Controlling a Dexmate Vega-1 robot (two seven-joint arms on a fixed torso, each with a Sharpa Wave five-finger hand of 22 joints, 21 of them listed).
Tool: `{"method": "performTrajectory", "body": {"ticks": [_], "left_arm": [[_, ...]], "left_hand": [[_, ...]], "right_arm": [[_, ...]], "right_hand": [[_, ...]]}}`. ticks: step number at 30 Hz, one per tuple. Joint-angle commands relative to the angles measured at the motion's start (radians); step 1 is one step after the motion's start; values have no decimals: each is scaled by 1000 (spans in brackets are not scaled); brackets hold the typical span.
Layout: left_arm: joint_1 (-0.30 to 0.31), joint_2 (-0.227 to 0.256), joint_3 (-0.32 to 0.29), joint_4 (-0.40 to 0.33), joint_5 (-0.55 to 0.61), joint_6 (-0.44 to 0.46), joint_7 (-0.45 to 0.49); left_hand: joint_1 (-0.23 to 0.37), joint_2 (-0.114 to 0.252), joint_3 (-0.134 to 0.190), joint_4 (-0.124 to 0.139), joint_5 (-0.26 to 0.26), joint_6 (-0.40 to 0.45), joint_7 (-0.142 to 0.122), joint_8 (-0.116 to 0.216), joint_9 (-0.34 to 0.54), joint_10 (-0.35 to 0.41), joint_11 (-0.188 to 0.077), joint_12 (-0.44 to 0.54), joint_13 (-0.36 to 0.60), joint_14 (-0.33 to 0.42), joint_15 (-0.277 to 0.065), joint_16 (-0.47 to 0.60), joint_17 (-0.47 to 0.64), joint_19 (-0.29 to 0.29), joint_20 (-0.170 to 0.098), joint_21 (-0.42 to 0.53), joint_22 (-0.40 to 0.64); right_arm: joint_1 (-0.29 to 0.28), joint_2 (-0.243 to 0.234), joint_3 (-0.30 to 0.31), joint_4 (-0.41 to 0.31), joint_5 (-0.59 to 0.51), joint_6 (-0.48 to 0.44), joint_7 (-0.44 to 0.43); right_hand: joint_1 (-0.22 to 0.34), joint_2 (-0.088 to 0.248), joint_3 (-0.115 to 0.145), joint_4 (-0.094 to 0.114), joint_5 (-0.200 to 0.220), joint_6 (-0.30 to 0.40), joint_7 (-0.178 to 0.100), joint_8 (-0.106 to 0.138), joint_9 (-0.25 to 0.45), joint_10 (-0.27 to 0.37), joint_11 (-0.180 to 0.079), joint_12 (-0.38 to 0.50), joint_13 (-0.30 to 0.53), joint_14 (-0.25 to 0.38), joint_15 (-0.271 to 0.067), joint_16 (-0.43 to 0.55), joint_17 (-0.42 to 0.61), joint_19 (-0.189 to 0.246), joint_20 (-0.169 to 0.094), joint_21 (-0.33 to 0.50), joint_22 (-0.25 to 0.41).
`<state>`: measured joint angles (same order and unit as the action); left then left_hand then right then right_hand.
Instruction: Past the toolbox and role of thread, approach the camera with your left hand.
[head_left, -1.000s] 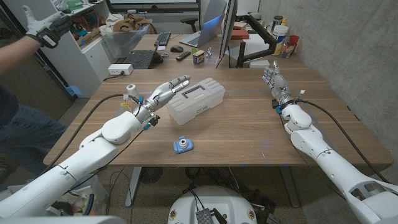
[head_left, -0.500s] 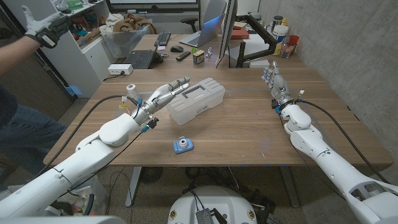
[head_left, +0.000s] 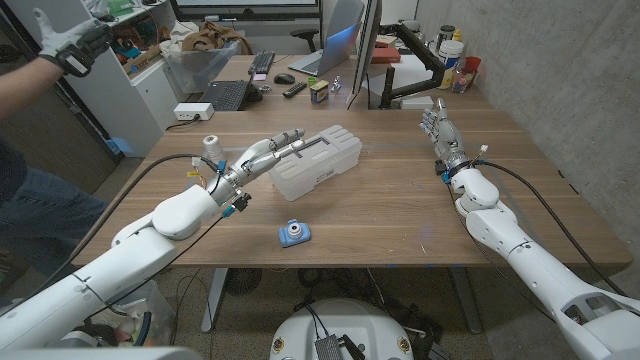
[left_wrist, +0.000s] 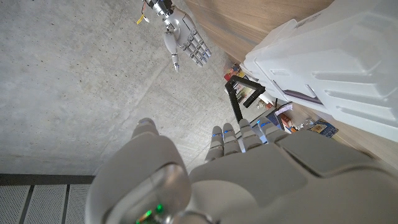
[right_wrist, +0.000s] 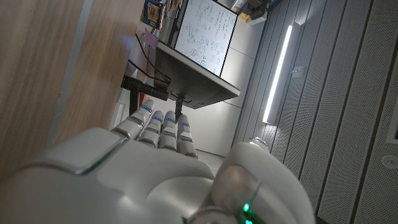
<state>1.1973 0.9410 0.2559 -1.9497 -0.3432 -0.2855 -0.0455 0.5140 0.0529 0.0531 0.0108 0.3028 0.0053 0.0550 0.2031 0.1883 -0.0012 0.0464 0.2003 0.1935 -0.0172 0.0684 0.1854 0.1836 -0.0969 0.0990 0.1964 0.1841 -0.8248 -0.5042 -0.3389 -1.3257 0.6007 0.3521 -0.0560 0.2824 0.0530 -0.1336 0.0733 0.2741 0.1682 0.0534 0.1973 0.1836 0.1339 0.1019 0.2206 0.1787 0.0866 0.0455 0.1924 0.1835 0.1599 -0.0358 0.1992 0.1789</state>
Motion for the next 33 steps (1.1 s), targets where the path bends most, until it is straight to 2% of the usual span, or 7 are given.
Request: {"method": "performTrajectory", "body": {"ticks": [1, 33], "left_arm": [[31, 27, -23, -32, 28, 12, 8], [69, 80, -50, -98, 59, 49, -23]], "left_hand": [[14, 1, 0, -7, -3, -1, 0, -1, 4, -1, 1, 6, 2, -1, 8, 6, 5, -2, 19, 7, 2], [34, 7, 4, -17, -10, 3, -4, 1, 5, 6, -9, 10, 4, -4, 8, 8, 7, -6, 29, 8, 4]], "right_arm": [[1, 1, -3, -6, -7, -2, -6], [12, 0, -1, 10, -10, 0, -3]], "right_hand": [[-3, 7, -7, -2, 3, 6, 0, -1, 3, 9, 1, -5, 6, 3, -9, -3, 3, 5, -4, 2, 5], [0, 8, -11, -4, 3, 14, 5, 0, 3, 17, 6, -4, 5, 10, -13, -1, 2, 12, -11, 4, 5]]}}
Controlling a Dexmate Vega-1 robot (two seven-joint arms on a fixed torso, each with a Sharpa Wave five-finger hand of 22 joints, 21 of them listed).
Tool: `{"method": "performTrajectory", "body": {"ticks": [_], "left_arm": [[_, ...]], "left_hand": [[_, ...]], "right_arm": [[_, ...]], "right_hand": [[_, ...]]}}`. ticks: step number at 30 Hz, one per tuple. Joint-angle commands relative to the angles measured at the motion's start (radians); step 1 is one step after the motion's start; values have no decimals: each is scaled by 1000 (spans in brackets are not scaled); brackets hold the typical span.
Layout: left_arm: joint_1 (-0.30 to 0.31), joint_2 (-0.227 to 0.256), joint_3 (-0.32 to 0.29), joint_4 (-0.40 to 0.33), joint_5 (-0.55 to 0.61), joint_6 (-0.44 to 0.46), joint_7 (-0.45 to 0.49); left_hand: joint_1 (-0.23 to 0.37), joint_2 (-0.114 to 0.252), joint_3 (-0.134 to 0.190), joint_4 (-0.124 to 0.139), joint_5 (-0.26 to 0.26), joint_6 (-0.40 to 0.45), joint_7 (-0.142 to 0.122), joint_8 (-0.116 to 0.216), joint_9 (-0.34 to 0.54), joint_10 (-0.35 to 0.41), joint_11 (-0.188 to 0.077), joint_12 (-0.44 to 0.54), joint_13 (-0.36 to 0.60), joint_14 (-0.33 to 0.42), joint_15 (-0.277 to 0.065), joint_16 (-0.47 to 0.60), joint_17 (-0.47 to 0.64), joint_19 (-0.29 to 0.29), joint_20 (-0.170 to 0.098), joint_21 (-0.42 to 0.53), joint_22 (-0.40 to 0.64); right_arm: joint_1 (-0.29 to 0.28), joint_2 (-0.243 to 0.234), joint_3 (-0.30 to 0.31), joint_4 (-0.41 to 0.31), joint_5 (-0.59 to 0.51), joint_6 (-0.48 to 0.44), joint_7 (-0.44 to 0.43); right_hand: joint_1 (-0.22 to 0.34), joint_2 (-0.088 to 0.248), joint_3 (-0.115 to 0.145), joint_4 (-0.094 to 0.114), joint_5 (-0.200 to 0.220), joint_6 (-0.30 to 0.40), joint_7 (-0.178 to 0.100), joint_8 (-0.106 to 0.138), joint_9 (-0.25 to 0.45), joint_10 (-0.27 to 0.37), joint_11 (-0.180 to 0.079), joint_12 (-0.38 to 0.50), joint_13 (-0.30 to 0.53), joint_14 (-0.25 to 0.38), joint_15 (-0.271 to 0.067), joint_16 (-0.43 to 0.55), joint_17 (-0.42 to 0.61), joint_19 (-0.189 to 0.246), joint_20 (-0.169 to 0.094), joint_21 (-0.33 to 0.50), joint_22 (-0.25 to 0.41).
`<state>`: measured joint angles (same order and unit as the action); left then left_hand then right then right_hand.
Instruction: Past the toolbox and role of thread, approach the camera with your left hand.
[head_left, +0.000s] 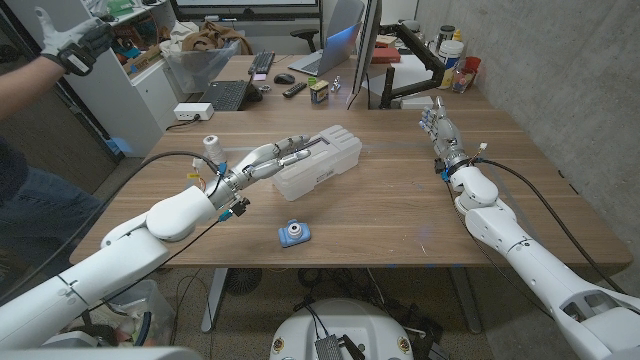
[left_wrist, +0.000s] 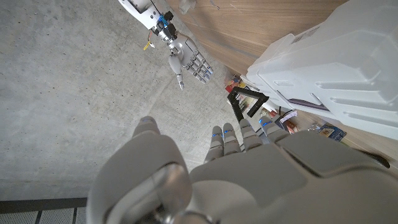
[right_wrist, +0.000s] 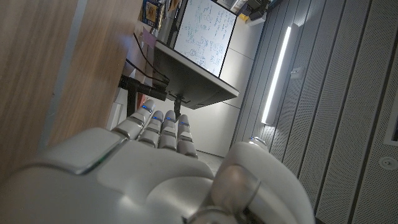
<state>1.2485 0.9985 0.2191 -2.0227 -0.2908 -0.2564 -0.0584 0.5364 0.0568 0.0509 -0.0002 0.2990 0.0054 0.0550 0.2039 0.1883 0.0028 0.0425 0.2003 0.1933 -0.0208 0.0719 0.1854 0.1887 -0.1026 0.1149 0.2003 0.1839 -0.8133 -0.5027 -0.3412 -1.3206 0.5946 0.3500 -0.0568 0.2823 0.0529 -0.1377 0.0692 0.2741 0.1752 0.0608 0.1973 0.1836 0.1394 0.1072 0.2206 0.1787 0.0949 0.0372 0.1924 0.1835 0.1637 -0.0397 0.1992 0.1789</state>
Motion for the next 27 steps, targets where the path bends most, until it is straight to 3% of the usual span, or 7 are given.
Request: {"method": "performTrajectory", "body": {"ticks": [1, 27], "left_arm": [[23, 26, -16, -30, 9, 23, -7], [57, 87, -53, -100, 96, 104, 3]], "left_hand": [[12, 3, 6, -7, -6, 3, -4, 0, 5, 2, -5, 10, 4, 0, 4, 8, 2, 0, 14, 4, 4], [41, 9, 15, -23, -10, -6, -9, -2, 5, -1, -15, 10, 6, -2, 4, 8, 2, -2, 18, 5, 5]], "right_arm": [[1, -2, 2, 7, -3, 3, 0], [3, 0, 7, 21, 3, 10, 2]], "right_hand": [[0, 8, -7, 0, 3, 6, -3, 0, 3, 12, 0, -4, 5, 2, -3, -1, 2, 8, -7, 4, 5], [0, 10, -10, 0, 3, 4, -5, -2, 3, 12, -5, -6, 5, 5, 1, -1, 3, 8, -3, 3, 5]]}}
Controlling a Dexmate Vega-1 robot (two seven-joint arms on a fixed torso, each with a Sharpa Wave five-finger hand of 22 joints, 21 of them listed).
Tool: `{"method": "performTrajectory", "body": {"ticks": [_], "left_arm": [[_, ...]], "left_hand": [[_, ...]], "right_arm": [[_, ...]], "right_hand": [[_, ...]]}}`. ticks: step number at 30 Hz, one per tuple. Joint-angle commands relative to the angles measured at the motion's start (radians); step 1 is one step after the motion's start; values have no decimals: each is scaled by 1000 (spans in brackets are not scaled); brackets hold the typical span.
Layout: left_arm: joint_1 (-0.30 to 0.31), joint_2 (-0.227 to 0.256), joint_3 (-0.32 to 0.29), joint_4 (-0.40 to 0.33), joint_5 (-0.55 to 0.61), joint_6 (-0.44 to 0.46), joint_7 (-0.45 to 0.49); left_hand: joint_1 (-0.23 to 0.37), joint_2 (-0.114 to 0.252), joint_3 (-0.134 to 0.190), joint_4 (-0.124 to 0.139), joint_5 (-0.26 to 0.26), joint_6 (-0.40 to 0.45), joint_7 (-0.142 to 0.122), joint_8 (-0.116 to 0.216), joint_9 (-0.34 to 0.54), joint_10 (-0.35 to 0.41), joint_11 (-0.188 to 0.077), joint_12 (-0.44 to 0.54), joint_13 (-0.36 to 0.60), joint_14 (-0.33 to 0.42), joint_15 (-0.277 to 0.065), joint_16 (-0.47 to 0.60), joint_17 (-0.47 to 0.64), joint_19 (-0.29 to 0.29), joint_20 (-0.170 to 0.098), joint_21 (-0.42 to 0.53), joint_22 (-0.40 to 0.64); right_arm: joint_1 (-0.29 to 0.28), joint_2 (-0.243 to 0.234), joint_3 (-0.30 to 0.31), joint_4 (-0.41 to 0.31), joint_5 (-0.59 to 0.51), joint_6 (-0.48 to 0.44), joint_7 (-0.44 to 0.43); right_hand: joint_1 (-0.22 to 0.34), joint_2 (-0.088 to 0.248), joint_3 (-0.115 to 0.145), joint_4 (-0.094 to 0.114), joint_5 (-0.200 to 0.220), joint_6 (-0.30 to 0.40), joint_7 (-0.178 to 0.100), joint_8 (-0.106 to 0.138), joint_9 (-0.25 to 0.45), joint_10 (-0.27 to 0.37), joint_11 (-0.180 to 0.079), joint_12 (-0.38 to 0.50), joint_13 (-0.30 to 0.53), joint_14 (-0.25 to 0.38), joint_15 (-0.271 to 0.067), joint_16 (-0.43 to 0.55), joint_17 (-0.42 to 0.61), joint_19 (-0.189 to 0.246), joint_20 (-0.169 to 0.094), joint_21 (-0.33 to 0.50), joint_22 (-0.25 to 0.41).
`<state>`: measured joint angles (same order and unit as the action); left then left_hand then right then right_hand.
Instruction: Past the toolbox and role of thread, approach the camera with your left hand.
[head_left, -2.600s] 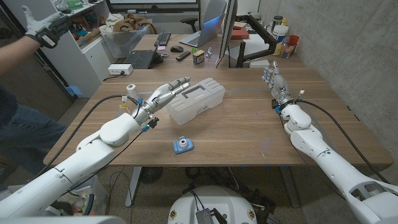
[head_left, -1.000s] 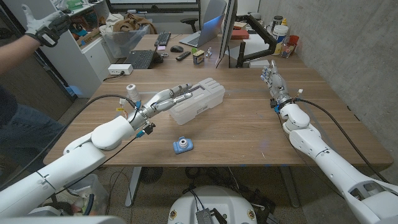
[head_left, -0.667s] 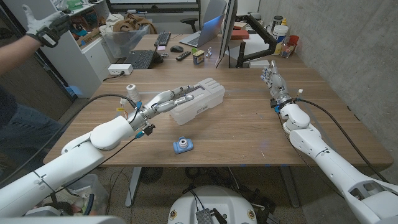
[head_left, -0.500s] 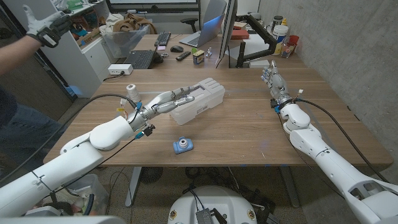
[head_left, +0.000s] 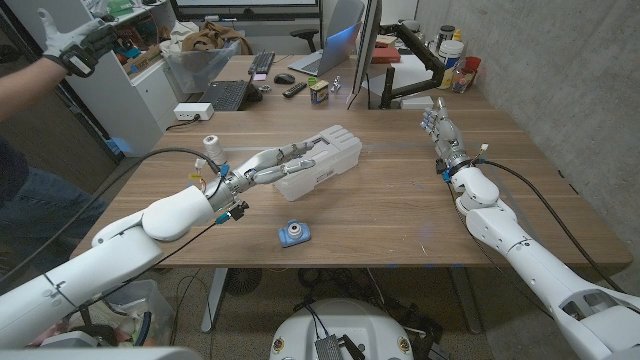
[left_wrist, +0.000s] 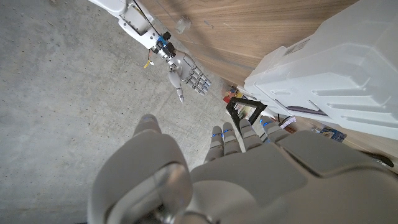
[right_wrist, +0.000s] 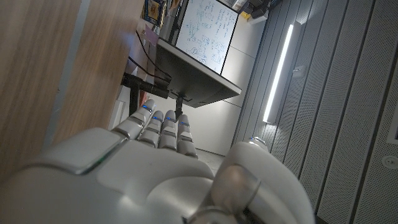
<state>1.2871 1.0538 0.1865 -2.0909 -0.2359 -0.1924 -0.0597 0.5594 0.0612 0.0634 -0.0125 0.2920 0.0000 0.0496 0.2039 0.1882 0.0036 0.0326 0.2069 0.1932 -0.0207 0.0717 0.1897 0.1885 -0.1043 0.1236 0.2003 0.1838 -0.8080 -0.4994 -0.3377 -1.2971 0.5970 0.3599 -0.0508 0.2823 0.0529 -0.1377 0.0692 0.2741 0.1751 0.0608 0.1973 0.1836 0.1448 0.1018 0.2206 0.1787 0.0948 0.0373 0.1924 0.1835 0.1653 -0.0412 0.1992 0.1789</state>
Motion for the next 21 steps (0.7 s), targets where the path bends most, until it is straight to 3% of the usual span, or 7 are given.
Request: {"method": "performTrajectory", "body": {"ticks": [1, 21], "left_arm": [[23, 37, -25, -35, 45, 44, 6], [72, 68, -77, -81, 84, 107, 3]], "left_hand": [[19, 5, 3, -11, -3, 0, -4, -2, 5, -2, -6, 3, 6, -2, 5, 4, 2, 0, 10, 5, 5], [73, 15, 23, -42, -5, 11, -10, 5, 6, 3, -14, 7, 7, -4, 2, 4, 1, 0, 17, 6, 4]], "right_arm": [[-3, -4, 3, -3, 2, 0, -3], [10, 0, -1, 3, -1, 1, 4]], "right_hand": [[0, 10, -10, 0, 3, 3, -5, -2, 3, 7, 1, -6, 5, 5, 1, -1, 3, 6, -2, 3, 5], [0, 12, -13, 0, 3, 3, -6, -2, 3, 7, 3, -7, 6, 6, 4, -2, 3, 7, 0, 2, 5]]}}
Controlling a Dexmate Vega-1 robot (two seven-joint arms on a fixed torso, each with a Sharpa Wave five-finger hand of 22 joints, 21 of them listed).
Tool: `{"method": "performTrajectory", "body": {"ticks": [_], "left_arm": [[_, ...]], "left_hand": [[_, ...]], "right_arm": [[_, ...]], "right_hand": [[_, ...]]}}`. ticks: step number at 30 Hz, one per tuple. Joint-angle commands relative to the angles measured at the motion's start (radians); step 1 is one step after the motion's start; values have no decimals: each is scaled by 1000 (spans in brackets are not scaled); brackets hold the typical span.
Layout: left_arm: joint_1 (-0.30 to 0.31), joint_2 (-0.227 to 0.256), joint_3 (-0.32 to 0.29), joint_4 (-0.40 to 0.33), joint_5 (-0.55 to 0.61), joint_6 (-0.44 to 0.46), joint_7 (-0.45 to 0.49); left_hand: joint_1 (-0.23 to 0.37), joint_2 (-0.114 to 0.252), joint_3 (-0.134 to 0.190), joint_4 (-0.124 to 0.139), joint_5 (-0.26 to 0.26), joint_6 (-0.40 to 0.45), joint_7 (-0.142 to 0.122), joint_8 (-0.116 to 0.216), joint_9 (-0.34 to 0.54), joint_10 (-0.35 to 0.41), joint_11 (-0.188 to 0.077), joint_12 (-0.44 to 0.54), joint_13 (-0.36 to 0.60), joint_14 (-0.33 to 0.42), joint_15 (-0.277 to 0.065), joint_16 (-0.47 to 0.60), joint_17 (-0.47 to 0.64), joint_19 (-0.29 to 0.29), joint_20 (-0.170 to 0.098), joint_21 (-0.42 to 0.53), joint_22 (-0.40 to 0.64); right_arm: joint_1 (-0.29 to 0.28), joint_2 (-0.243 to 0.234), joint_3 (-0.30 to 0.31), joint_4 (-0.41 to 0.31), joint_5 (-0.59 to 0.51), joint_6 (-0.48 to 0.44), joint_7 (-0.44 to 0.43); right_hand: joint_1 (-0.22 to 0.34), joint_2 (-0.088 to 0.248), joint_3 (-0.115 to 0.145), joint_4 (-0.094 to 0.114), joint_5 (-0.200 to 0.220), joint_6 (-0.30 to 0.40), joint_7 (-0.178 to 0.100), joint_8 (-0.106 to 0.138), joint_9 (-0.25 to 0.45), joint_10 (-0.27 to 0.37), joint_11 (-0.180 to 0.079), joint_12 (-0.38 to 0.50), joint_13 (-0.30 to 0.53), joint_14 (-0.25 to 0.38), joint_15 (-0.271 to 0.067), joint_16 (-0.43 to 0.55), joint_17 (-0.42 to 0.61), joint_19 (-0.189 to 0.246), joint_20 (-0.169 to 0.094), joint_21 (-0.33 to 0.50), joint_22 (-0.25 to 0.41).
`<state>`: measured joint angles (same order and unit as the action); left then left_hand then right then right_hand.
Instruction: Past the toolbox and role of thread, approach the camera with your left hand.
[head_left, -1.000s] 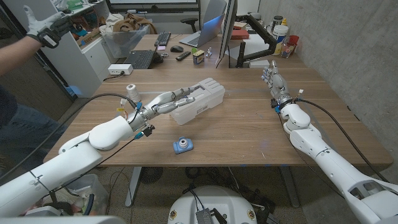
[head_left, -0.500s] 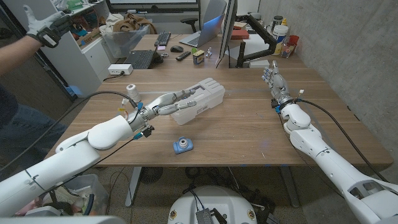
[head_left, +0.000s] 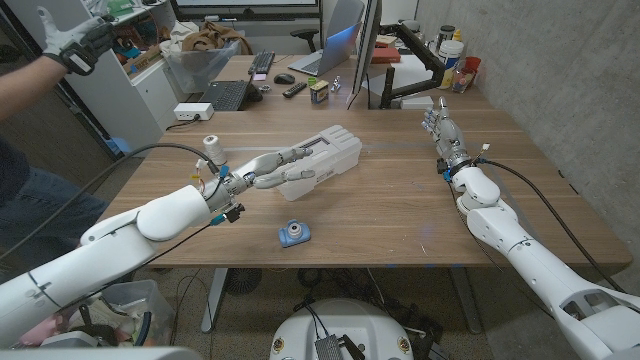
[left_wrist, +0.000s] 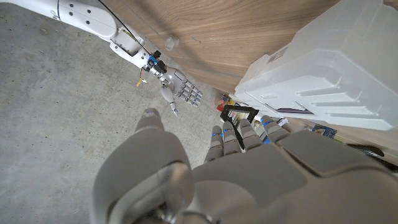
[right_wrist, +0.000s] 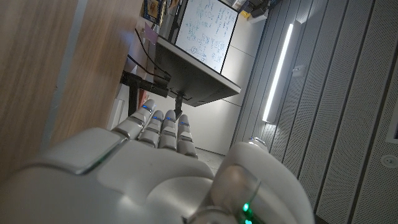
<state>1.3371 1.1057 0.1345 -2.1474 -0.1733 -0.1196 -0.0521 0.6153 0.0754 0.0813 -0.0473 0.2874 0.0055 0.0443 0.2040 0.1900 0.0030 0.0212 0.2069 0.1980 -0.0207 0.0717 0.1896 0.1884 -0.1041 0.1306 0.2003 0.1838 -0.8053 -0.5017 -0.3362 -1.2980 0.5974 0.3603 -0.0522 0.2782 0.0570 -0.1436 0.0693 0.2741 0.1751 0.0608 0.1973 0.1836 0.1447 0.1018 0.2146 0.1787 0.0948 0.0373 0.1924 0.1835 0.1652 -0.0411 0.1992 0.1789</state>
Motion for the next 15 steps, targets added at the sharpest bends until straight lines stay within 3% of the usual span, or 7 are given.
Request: {"method": "performTrajectory", "body": {"ticks": [1, 9, 15], "left_arm": [[23, 17, -26, -25, 22, 36, -6], [21, 14, -24, -26, 23, 44, -18], [-7, 16, 11, -25, 47, 68, -29]], "left_hand": [[21, 1, 6, -10, -1, 9, -5, 6, 4, 4, -3, 7, 3, -4, 2, 4, 1, 0, 10, 6, 4], [33, 2, 10, -17, -2, 13, -6, 8, 4, 8, -5, 8, 3, -4, 2, 4, 1, -1, 12, 6, 4], [40, 3, 13, -21, -2, 16, -5, 9, 5, 10, -6, 10, 3, -3, 2, 4, 1, -1, 12, 6, 4]], "right_arm": [[7, 2, -3, 4, -1, 1, 6], [5, -1, -2, -4, -3, -1, 2], [5, -1, 0, -3, -2, 1, 2]], "right_hand": [[4, 8, -7, 0, 3, 4, -6, -2, 3, 7, 3, -1, 6, 7, 4, -1, 3, 6, 0, 2, 5], [3, 8, -9, 0, 3, 3, -5, -3, 3, 7, 2, -2, 6, 7, 4, -1, 3, 7, 0, 2, 5], [4, 8, -9, 0, 3, 2, -6, -3, 3, 7, 2, -2, 6, 7, 4, -2, 3, 7, 0, 2, 5]]}}
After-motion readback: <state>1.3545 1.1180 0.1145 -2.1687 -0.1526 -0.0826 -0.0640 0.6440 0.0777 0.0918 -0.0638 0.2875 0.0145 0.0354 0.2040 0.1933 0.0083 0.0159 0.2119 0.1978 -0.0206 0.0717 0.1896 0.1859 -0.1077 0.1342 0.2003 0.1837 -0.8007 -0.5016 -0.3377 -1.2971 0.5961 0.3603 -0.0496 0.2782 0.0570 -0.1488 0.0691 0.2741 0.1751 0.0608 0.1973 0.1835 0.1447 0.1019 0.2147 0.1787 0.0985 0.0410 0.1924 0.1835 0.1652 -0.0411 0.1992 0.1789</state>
